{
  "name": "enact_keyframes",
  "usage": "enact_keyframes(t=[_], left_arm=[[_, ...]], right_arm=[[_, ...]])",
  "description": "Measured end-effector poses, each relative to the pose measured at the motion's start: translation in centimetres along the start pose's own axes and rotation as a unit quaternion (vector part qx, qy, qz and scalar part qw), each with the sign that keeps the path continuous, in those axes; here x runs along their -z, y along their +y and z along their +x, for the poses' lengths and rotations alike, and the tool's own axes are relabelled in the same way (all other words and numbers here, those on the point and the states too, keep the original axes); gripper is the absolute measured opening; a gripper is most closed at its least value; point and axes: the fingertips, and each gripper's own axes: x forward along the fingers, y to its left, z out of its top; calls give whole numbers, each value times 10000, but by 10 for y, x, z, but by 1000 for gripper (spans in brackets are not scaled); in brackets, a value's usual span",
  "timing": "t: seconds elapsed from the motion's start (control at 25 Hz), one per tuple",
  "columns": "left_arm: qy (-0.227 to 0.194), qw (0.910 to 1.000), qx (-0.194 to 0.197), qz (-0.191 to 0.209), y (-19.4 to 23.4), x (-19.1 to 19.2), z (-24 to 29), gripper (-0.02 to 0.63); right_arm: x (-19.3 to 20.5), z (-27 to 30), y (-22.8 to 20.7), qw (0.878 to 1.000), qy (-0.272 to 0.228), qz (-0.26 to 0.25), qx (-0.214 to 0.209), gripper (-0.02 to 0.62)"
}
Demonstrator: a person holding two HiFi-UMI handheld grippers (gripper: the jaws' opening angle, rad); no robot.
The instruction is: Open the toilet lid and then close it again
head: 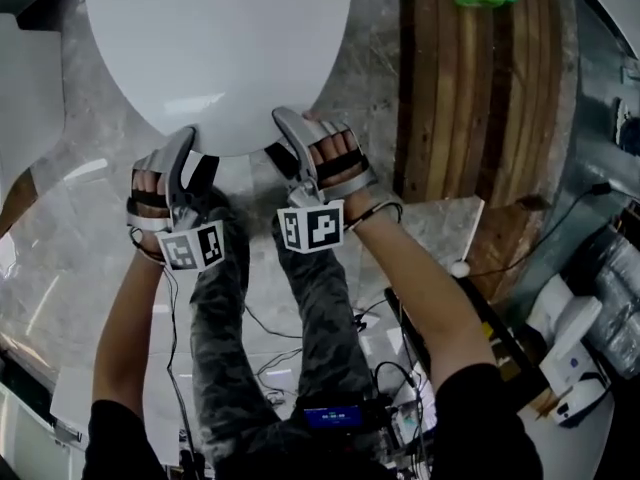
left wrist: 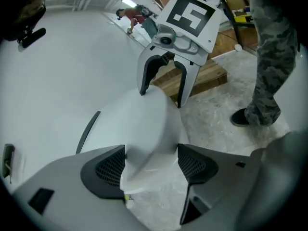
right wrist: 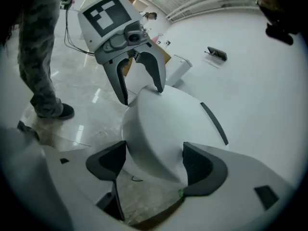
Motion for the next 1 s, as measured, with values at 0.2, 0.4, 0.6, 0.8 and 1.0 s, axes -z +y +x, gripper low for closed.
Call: enact_keyframes(t=[0.2, 0.4, 0.6, 0.8, 1.0], left_arm=[[157, 9995, -151, 228, -4, 3, 3, 333], [268, 9992, -68, 296, -2, 2, 3, 334], [31, 9990, -34, 445, 14, -14, -17, 334], [-248, 9984, -145, 482, 43, -38, -55, 331], [-471, 9974, -241, 498, 104, -67, -103, 321]], right_arm=[[2, 8, -1, 9965, 171, -623, 531, 360], [0, 6, -5, 9976, 329, -525, 315, 365], [-12, -16, -21, 9989, 187, -410, 116, 365], [-37, -56, -52, 9989, -2, -474, 41, 364], [-74, -100, -112, 9985, -214, -497, 63, 362]])
